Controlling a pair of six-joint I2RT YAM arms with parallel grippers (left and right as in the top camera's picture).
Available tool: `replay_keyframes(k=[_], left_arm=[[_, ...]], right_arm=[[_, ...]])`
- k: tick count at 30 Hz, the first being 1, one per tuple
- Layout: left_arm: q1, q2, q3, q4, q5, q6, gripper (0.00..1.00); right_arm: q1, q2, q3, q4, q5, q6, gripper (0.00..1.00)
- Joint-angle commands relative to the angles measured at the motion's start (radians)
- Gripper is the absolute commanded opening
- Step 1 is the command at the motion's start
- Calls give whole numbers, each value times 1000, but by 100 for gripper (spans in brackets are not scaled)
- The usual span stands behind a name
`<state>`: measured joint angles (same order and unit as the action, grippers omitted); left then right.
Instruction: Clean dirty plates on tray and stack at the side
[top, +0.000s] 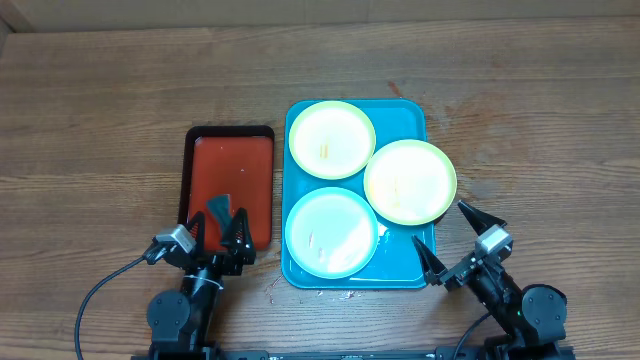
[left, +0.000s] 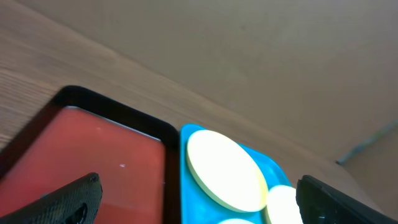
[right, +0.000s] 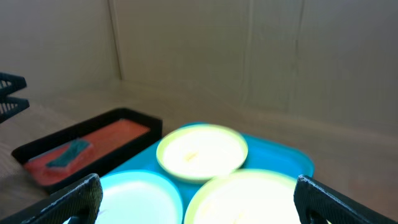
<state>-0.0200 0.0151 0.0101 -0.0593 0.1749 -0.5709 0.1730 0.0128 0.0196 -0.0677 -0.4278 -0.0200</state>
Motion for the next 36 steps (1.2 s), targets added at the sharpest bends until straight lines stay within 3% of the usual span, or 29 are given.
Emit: replay_keyframes(k=[1, 9, 17, 20, 25, 30, 32, 36], left_arm=[[-7, -10, 44, -7, 108, 72, 100], [-6, 107, 341, -210, 97, 256, 100], [-7, 499, 768, -600, 37, 257, 100], [-7, 640, 918, -743, 39, 257, 100], [-7, 818, 1095, -910, 39, 258, 100], [-7, 886, 1125, -954, 96, 257, 100], [-7, 897, 1125, -963, 108, 257, 100], [-7, 912, 1125, -973, 107, 257, 100]], right_arm=[[8, 4, 90, -58, 5, 47, 100], [8, 191, 426, -291, 53, 45, 100], [9, 644, 930, -809, 101, 38, 100], [9, 784, 1046, -895, 140, 14, 100], [9, 934, 1086, -854, 30, 74, 100], [29, 1082, 1085, -870, -182, 132, 100], [66, 1144, 1082, -910, -149, 153, 100], [196, 1264, 1052, -941, 66, 372, 100]])
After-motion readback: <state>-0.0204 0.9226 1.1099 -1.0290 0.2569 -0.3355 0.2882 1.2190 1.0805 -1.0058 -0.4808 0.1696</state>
